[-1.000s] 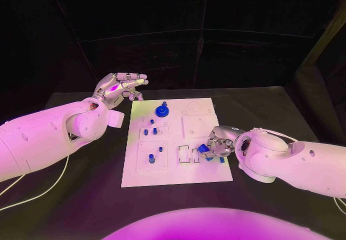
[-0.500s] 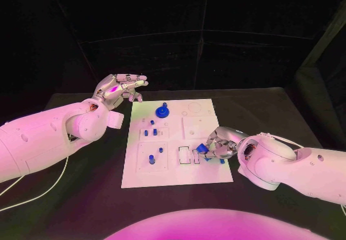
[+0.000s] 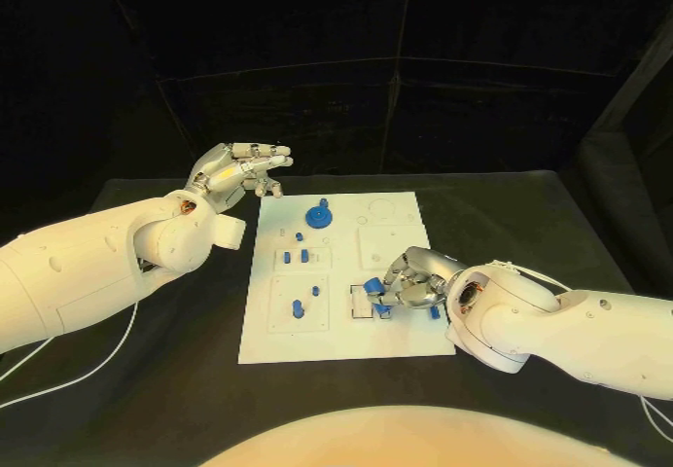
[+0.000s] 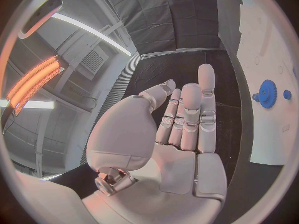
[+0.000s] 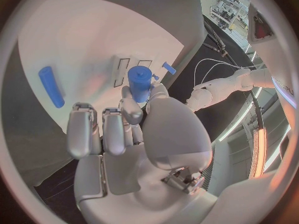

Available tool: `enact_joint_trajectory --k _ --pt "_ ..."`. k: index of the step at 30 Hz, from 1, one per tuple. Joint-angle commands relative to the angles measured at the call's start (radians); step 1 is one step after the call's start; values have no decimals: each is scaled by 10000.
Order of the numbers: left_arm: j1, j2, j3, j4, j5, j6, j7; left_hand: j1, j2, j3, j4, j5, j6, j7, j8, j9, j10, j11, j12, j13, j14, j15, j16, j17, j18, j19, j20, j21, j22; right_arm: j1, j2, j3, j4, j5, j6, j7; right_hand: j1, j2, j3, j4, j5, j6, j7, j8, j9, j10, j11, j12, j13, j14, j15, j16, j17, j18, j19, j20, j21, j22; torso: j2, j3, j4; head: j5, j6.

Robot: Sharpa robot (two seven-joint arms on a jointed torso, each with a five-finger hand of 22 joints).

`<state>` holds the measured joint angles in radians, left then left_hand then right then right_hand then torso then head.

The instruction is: Assemble the parts on the task board

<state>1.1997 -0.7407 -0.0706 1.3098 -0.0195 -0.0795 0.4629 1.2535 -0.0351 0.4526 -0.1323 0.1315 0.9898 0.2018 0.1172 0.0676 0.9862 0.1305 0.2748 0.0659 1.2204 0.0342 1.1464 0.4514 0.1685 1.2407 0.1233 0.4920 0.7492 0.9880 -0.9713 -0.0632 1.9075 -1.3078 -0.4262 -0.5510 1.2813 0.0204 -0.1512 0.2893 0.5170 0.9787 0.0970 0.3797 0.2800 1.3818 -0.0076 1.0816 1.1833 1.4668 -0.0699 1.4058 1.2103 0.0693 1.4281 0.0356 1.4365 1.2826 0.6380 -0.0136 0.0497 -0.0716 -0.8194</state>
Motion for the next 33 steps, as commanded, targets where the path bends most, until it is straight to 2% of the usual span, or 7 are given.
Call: enact_joint_trajectory --k 1,16,18,20,23,29,33 --pt "17 17 8 9 -14 118 52 49 -31 -50 13 -35 -82 10 40 15 -90 -1 40 10 -53 8 7 -9 130 12 46 -63 -14 15 162 5 -86 220 141 -109 -200 30 -88 12 -79 423 -321 65 256 79 -49 -104 -71 474 -80 11 -50 -93 74 -4 57 31 4 -3 13 -7 -5" --pt "17 49 5 -6 -14 157 71 49 -31 -50 13 -35 -82 10 40 15 -90 -1 40 10 -53 8 7 -9 130 12 46 -63 -14 16 775 6 -476 0 149 -826 -788 218 -509 6 -903 832 -482 163 423 294 -178 -64 81 454 -190 -66 -178 -85 77 -109 25 -9 11 2 -16 78 -9" --pt "17 50 5 -4 -14 157 70 49 -31 -50 13 -35 -82 10 40 15 -90 -1 40 10 -53 8 7 -9 130 12 46 -63 -14 16 810 7 -510 -34 112 -870 -992 249 -649 -26 -1504 843 -488 157 448 291 -179 -126 62 447 -196 -88 -214 -85 72 -118 13 -25 14 3 -14 76 -12" --pt "17 50 5 -4 -14 158 69 49 -31 -50 13 -35 -82 10 40 15 -90 -1 40 10 -53 8 7 -9 130 12 46 -63 -14 16 839 7 -544 -63 58 -907 -1544 256 -1016 -81 -3172 788 -468 117 484 237 -166 -312 -22 416 -188 -173 -360 -75 47 -124 -26 -82 2 1 -11 66 -14" --pt "17 43 5 -5 -14 154 68 49 -31 -50 13 -35 -82 10 40 15 -90 -1 40 10 -53 8 7 -9 130 12 46 -63 -14 17 872 7 -575 -143 -55 -942 -1989 25 -1291 33 -4324 693 -426 66 521 143 -124 -566 -147 389 -158 -267 -514 -60 7 -99 -78 -158 -1 1 -18 77 -22" --pt "17 32 5 -2 -14 148 58 47 -27 -73 18 -33 -92 11 52 14 -102 0 59 9 -57 11 13 -7 129 13 48 -69 -22 17 859 7 -567 -474 -105 -1007 -2770 -522 -943 55 -4648 651 -406 78 631 30 -110 -956 -340 373 -131 -376 -670 -40 -32 -75 -142 -240 -1 6 -19 91 -37" --pt "17 26 4 -2 -14 155 51 47 -27 -73 18 -33 -92 11 52 14 -102 0 59 9 -57 11 13 -7 129 13 48 -69 -22 17 819 7 -513 -560 -12 -924 -2769 -694 -697 43 -4629 635 -409 86 670 18 -106 -1040 -373 376 -139 -393 -685 -40 -34 -70 -153 -248 1 10 -27 98 -33"
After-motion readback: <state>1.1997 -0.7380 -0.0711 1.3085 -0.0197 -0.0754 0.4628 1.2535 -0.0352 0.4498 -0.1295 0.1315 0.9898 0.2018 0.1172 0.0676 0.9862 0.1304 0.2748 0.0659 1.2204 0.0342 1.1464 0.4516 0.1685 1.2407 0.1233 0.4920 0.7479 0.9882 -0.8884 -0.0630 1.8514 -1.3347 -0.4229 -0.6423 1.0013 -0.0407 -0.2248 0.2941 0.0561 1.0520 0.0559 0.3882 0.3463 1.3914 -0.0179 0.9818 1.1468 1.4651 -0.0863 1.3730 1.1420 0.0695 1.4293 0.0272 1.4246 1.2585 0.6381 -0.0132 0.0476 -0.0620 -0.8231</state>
